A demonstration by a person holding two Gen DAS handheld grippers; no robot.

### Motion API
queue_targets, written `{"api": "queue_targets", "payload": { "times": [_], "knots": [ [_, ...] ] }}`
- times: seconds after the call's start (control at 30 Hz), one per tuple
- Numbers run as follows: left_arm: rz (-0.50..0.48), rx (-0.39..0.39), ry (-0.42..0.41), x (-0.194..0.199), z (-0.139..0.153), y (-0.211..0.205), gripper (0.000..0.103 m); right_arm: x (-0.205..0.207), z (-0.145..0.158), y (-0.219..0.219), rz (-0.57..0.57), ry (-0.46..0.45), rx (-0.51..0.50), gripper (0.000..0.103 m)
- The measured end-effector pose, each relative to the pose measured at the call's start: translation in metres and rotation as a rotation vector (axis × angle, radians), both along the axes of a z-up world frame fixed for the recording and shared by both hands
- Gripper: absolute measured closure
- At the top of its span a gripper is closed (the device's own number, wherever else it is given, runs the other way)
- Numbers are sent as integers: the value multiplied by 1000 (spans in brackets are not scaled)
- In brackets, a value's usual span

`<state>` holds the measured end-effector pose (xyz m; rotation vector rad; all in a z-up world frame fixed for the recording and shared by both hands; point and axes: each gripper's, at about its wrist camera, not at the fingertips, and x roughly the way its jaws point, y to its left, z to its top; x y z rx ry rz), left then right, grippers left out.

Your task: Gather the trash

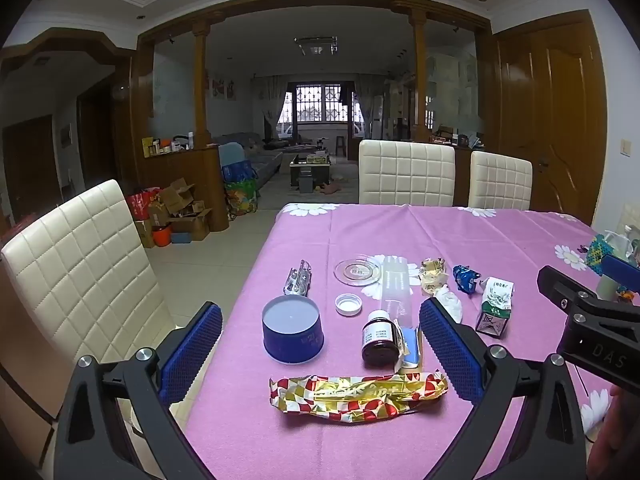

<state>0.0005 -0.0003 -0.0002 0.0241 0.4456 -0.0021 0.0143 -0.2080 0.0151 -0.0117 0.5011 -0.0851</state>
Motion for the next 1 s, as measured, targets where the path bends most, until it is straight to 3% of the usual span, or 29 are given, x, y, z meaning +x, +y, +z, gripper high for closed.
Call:
{"api": "queue_targets", "payload": {
  "times": [1.0],
  "knots": [
    [1, -2, -8, 0, 0, 0, 6, 0, 0, -1, 1, -2, 5, 3]
  ]
}}
